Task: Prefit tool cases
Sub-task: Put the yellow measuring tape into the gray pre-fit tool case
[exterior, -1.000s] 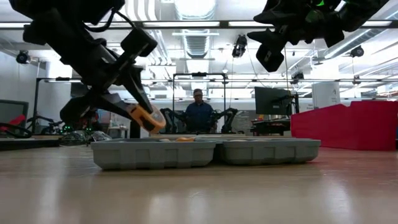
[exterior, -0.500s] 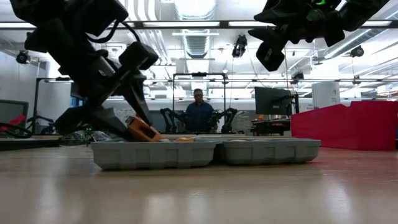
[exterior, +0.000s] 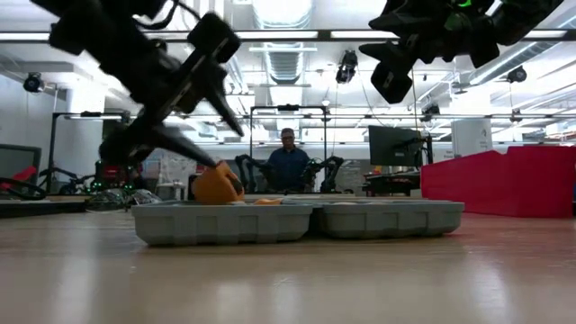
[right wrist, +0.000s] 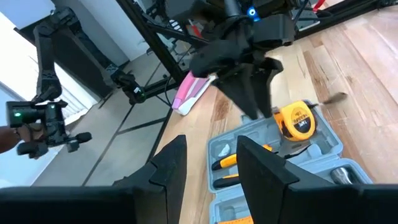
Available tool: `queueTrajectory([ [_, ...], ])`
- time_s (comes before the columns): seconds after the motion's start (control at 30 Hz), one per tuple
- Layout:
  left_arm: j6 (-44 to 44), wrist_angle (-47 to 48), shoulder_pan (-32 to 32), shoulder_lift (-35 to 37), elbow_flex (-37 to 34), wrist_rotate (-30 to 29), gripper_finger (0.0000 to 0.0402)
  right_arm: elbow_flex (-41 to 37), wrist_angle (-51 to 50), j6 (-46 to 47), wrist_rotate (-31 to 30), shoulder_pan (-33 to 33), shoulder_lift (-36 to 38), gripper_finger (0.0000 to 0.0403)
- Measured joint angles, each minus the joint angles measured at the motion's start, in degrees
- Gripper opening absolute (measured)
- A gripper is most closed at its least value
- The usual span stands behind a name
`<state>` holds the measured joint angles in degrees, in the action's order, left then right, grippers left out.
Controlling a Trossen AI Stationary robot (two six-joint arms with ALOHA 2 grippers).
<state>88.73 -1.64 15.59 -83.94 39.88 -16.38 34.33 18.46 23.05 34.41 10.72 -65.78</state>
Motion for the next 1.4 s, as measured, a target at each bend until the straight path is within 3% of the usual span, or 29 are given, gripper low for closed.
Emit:
queueTrajectory([
  [0.13,-1.25,2.0,0.1,-1.4,3.66,2.93,0.0208,-0.24,0.06,0.02,0.0,-0.11,0.02,0.0118],
  [0.53,-1.18,25.82,-0.07,-1.71,11.53,2.3,0.0179,-1.11,0.55,0.0,-0.02,-0.35,0.02,0.0101],
  [0.8,-3.41,24.62,-1.7,-3.68,12.02,5.38,0.0172,-1.11,1.77,0.37,-0.02,-0.35,0.02,0.0115],
  [1.07,-9.64,25.12,-4.72,-7.98,12.02,4.38,0.0159,-1.14,1.95,1.18,0.0,-0.35,0.02,0.0116],
  [1.4,-9.55,13.1,-5.11,-7.94,12.02,6.69,0.0153,-1.14,1.99,1.44,0.02,-0.35,0.02,0.0098],
])
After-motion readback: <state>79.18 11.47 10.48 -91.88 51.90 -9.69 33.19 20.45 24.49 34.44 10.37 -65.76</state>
